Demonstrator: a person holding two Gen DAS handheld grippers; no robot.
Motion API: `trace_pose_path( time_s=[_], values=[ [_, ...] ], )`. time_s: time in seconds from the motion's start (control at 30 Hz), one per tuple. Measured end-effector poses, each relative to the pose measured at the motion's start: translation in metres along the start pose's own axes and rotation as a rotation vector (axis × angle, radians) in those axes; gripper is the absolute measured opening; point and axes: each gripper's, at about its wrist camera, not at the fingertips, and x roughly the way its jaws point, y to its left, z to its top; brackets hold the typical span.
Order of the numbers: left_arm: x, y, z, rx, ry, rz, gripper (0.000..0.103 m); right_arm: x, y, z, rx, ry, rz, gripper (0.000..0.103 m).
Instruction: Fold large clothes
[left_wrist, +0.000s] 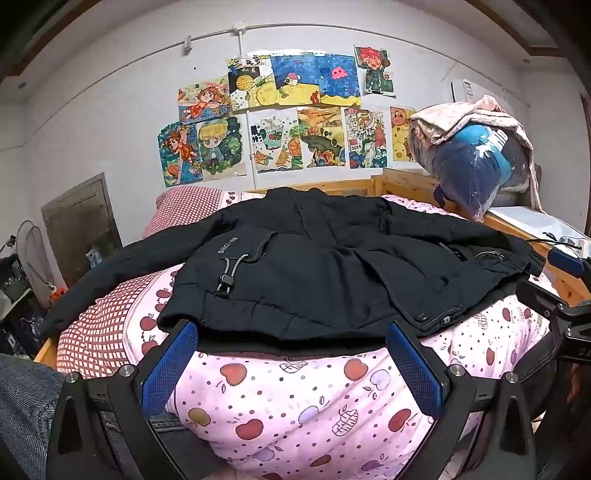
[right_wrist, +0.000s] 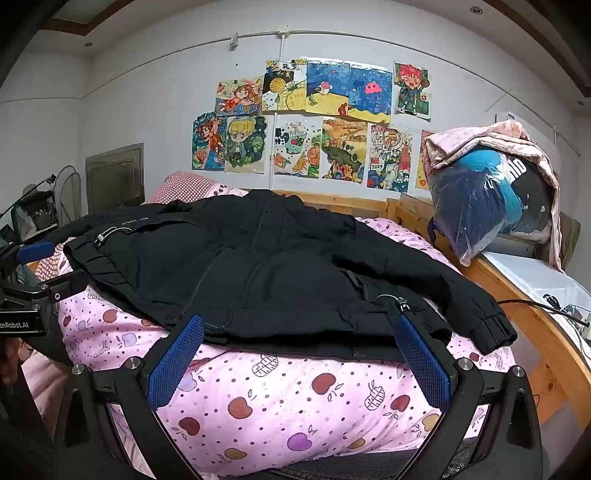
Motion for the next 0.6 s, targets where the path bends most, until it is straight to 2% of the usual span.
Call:
trace_pose_path(
  time_s=[0.6],
  values=[
    [-0.0001,0.0001,0.0000,0.000,-0.001,0.000,0.103,0.0026,0.0020,-0.0034,0.001,0.000,0.001,0.102]
  ],
)
